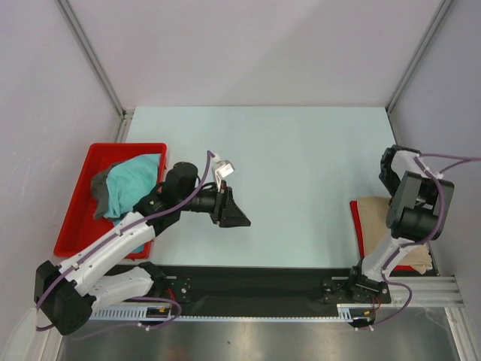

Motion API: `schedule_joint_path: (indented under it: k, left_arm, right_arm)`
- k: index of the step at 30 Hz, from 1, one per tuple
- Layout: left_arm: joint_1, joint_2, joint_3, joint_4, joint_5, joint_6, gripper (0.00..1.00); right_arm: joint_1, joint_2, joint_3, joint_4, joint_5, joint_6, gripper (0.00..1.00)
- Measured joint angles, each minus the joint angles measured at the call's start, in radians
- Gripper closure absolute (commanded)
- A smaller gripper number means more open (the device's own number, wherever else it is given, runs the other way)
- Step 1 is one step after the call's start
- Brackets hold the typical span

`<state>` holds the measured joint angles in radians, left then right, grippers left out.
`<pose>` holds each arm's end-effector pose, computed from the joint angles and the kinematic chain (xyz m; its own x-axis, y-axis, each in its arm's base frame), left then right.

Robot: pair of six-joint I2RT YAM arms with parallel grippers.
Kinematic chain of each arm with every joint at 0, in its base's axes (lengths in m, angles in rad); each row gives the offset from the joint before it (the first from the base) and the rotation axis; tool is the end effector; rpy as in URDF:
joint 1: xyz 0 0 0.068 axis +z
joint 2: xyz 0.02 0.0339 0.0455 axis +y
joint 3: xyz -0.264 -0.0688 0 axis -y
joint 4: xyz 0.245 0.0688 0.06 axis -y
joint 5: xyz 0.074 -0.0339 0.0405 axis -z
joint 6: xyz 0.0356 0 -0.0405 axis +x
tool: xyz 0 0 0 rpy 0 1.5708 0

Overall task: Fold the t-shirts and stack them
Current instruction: Neatly place the folded tshirt to the corner

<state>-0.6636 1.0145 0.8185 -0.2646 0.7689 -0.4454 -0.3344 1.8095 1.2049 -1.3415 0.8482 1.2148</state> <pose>0.1595 -0.1561 0.3046 -0.7181 0.1685 -0.6752 0.6915 0.2826 -0.6648 0.2579 -0.1179 0.1894 -0.3463 0.7765 -0.5264 0.8089 -0.0370 -0.5868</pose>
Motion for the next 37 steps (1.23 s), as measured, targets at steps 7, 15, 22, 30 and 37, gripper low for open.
schedule_joint_path:
  k: [7, 15, 22, 30, 37]
  left_arm:
    - [0.004, -0.024, -0.036, 0.009, -0.039, -0.009, 0.38]
    - [0.011, -0.218, -0.136, -0.045, -0.181, -0.047, 0.27]
    - [0.013, -0.514, -0.300, -0.106, -0.308, -0.157, 0.04]
    - [0.014, -0.934, -0.443, -0.188, -0.428, -0.337, 0.00]
    - [0.014, -1.010, -0.588, -0.169, -0.415, -0.490, 0.02]
  right_arm:
    - [0.356, -0.377, 0.074, 0.102, -0.101, -0.193, 0.97]
    - [0.620, -1.124, -0.367, 0.600, -0.681, -0.339, 0.41]
    - [0.668, -1.431, -0.758, 0.736, -1.000, -0.232, 0.00]
    - [0.671, -1.703, -0.968, 0.820, -1.171, -0.079, 0.00]
    - [0.671, -1.625, -1.128, 1.176, -1.373, 0.028, 0.00]
